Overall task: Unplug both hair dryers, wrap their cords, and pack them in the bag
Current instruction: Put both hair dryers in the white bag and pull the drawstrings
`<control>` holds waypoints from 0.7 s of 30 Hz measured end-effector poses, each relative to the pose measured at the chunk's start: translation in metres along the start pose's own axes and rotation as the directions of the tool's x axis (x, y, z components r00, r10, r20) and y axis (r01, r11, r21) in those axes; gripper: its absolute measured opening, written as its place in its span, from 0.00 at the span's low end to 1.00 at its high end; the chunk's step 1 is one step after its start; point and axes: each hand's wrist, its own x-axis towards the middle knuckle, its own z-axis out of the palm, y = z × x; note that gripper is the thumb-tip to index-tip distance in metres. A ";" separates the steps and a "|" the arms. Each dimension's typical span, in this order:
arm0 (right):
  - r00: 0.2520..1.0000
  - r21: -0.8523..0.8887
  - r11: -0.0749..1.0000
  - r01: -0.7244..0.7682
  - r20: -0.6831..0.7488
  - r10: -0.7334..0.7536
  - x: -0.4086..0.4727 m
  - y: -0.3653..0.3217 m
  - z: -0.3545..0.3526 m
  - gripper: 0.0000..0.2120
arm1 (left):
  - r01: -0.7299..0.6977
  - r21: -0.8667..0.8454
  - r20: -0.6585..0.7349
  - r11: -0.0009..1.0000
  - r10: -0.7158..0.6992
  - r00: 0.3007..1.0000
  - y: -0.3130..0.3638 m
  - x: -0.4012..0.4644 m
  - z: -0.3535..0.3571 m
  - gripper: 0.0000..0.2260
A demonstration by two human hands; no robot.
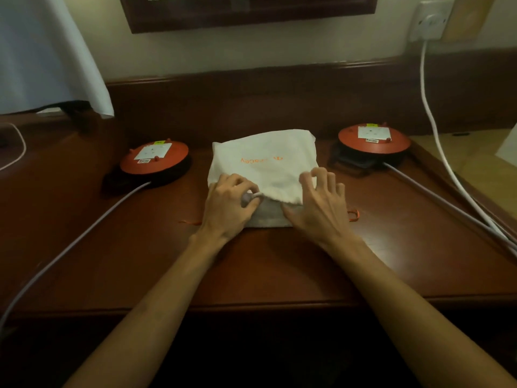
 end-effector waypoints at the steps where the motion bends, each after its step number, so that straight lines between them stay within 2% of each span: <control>1: 0.998 -0.017 0.999 -0.029 0.054 0.030 0.011 -0.002 0.004 0.31 | -0.018 0.019 0.035 1.000 0.017 0.999 -0.002 -0.001 0.002 0.06; 4: 0.981 -0.093 0.993 -0.067 0.176 0.082 0.026 0.000 0.021 0.28 | -0.086 0.079 0.120 0.993 0.076 0.990 -0.014 -0.011 0.010 0.06; 7: 0.978 -0.050 0.992 -0.112 0.173 0.119 0.024 0.002 0.029 0.18 | -0.095 0.081 0.105 0.992 0.087 0.991 -0.025 -0.016 0.014 0.09; 9: 0.971 0.004 0.989 -0.150 0.187 0.147 0.023 0.010 0.027 0.15 | -0.050 0.009 0.091 0.999 0.049 0.995 -0.025 -0.017 0.009 0.13; 11: 0.953 0.091 0.978 -0.188 0.257 0.159 0.019 0.021 0.019 0.20 | 0.029 -0.079 0.089 0.996 -0.022 0.996 -0.021 -0.021 -0.003 0.21; 13: 0.934 0.231 0.933 -0.275 0.292 0.203 0.010 0.034 0.009 0.25 | 0.160 -0.125 0.045 0.979 -0.156 0.987 -0.020 -0.029 -0.018 0.25; 15: 0.922 0.328 0.881 -0.343 0.298 0.248 -0.004 0.048 0.003 0.20 | 0.320 -0.122 0.041 0.940 -0.317 0.947 -0.031 -0.043 -0.028 0.23; 17: 0.919 0.309 0.883 -0.354 0.288 0.268 -0.018 0.057 0.001 0.11 | 0.425 -0.105 0.066 0.899 -0.420 0.905 -0.046 -0.057 -0.031 0.19; 21: 0.917 0.249 0.902 -0.352 0.283 0.280 -0.030 0.065 -0.010 0.05 | 0.455 -0.126 0.084 0.882 -0.447 0.890 -0.056 -0.063 -0.035 0.07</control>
